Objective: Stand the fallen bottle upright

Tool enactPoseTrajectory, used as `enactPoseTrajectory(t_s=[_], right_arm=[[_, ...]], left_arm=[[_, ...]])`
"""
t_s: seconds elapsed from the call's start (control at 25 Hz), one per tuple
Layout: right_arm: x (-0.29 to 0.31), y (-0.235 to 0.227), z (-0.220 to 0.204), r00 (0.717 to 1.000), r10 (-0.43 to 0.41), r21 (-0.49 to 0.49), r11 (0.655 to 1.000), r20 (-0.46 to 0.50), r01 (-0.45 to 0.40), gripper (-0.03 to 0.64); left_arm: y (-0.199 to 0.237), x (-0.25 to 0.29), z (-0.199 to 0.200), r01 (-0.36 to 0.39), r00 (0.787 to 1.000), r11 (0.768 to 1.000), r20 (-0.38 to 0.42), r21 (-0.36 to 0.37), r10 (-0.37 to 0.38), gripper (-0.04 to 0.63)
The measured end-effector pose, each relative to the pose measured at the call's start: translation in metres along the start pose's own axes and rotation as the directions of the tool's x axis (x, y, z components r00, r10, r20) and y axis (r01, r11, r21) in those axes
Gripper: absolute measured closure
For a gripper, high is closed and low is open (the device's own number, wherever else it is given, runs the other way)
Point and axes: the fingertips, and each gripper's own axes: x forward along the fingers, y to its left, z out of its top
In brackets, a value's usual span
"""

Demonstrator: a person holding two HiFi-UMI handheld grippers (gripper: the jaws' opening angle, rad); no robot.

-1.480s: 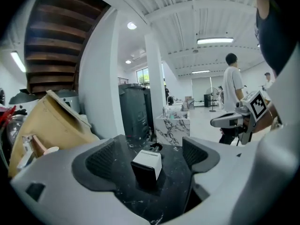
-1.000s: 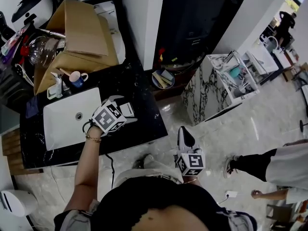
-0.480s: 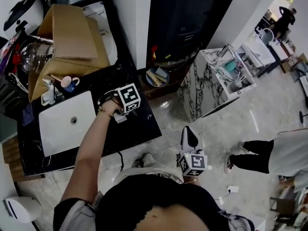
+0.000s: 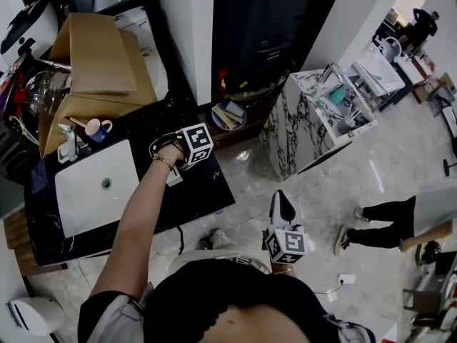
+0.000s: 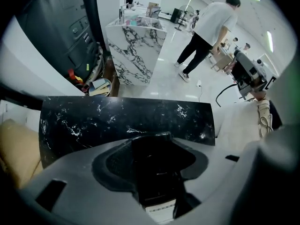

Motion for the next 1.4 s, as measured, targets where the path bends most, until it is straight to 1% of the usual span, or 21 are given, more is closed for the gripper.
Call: enactPoseTrajectory(t_s=[0.12,0.24,0.32,0.44,0.48,0.52,0.6,0.76,0.88,0.96,1.0,1.04,1.12,1.16,1.24,1.4], right_arm=[[0.001,0.000,0.000,1.000,0.008,-0.004,1.000,-0.003,-0.008,0.612],[0.003,0.001,0.000,1.000,0.022,-0.007,1.000,-0.007,-0.022,0.612],[0.004,0.005,-0.001,0.999,0.034,-0.006,0.999,-0.011,-0.034,0.612],[0.006,0.009,-0.003,0.999,0.051,-0.009,0.999,-0.017,-0.051,0.612],[0.006,0.010,-0.004,0.998,0.058,-0.010,0.998,-0.018,-0.058,0.612],[0.007,0.012,-0.004,0.998,0.065,-0.011,0.998,-0.018,-0.065,0.612],[0.009,0.015,-0.003,0.997,0.078,-0.015,0.997,-0.019,-0.078,0.612],[0.012,0.025,-0.005,0.994,0.105,-0.021,0.994,-0.022,-0.106,0.612],[0.016,0.031,-0.006,0.992,0.125,-0.028,0.992,-0.025,-0.126,0.612],[0.018,0.035,-0.005,0.990,0.138,-0.031,0.990,-0.026,-0.138,0.612],[0.019,0.038,-0.005,0.989,0.144,-0.033,0.989,-0.027,-0.145,0.612],[0.020,0.040,-0.005,0.988,0.151,-0.036,0.988,-0.028,-0.152,0.612],[0.022,0.044,-0.006,0.986,0.163,-0.042,0.985,-0.033,-0.165,0.612],[0.023,0.046,-0.007,0.985,0.169,-0.045,0.984,-0.035,-0.171,0.612],[0.025,0.050,-0.007,0.983,0.180,-0.049,0.982,-0.037,-0.181,0.612],[0.026,0.057,-0.007,0.979,0.197,-0.056,0.978,-0.042,-0.199,0.612]], left_arm=[[0.002,0.003,0.002,0.036,0.999,0.999,0.031,-0.035,-0.034,0.374],[0.001,0.007,0.006,0.104,0.992,0.989,0.085,-0.107,-0.095,0.391],[0.000,0.006,0.005,0.121,0.988,0.986,0.108,-0.117,-0.108,0.396],[-0.003,0.000,0.004,0.119,0.984,0.988,0.145,-0.096,-0.104,0.407],[-0.004,-0.002,0.003,0.119,0.981,0.988,0.162,-0.095,-0.102,0.446],[-0.005,-0.005,0.001,0.121,0.978,0.988,0.181,-0.099,-0.101,0.457],[-0.006,-0.009,-0.002,0.130,0.970,0.985,0.222,-0.117,-0.102,0.458],[-0.007,-0.020,-0.011,0.125,0.949,0.981,0.305,-0.148,-0.075,0.466],[-0.006,-0.033,-0.018,0.103,0.923,0.980,0.383,-0.172,-0.030,0.476],[-0.005,-0.042,-0.025,0.098,0.895,0.975,0.446,-0.201,0.002,0.479],[-0.005,-0.047,-0.028,0.101,0.877,0.971,0.480,-0.218,0.017,0.483],[-0.005,-0.051,-0.032,0.105,0.856,0.966,0.516,-0.235,0.033,0.486],[-0.003,-0.061,-0.037,0.115,0.803,0.956,0.592,-0.270,0.070,0.494],[-0.002,-0.066,-0.039,0.120,0.772,0.950,0.629,-0.289,0.094,0.495],[0.002,-0.077,-0.042,0.115,0.702,0.938,0.694,-0.328,0.157,0.497],[0.005,-0.097,-0.050,0.080,0.550,0.906,0.776,-0.416,0.308,0.499]])
